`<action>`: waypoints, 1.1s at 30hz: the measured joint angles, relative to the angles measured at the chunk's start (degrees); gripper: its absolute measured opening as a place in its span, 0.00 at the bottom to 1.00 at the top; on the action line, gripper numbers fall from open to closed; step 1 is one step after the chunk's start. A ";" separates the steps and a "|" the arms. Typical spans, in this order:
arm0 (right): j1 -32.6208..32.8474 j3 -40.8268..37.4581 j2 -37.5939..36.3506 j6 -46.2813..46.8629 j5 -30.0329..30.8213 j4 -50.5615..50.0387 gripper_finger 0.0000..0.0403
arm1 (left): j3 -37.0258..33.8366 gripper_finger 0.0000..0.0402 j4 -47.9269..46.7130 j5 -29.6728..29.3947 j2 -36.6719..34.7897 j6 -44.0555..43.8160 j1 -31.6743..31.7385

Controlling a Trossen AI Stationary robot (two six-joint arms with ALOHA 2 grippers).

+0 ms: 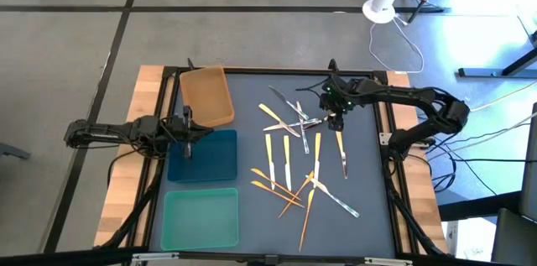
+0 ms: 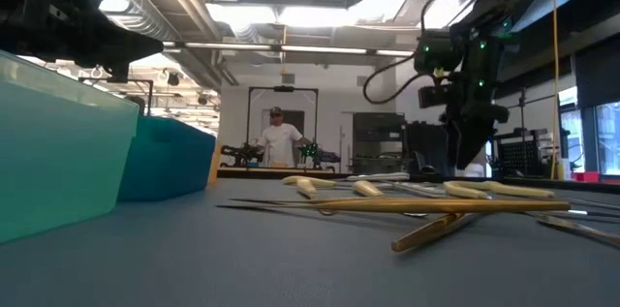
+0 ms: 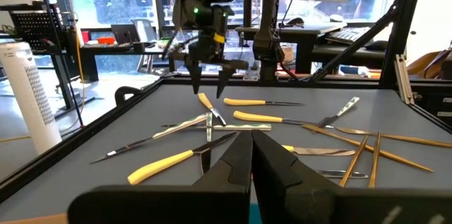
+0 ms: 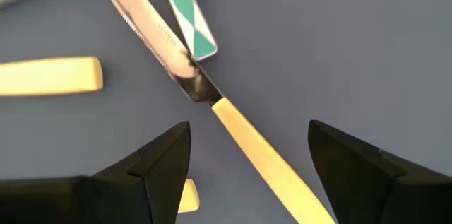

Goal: Sort silverware by color (type)
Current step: Put the yellow knife into the orange bin

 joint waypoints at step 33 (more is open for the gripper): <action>0.05 0.01 8.09 -4.27 1.18 2.20 0.60 | -0.01 0.00 -0.01 -0.02 -0.01 0.00 0.02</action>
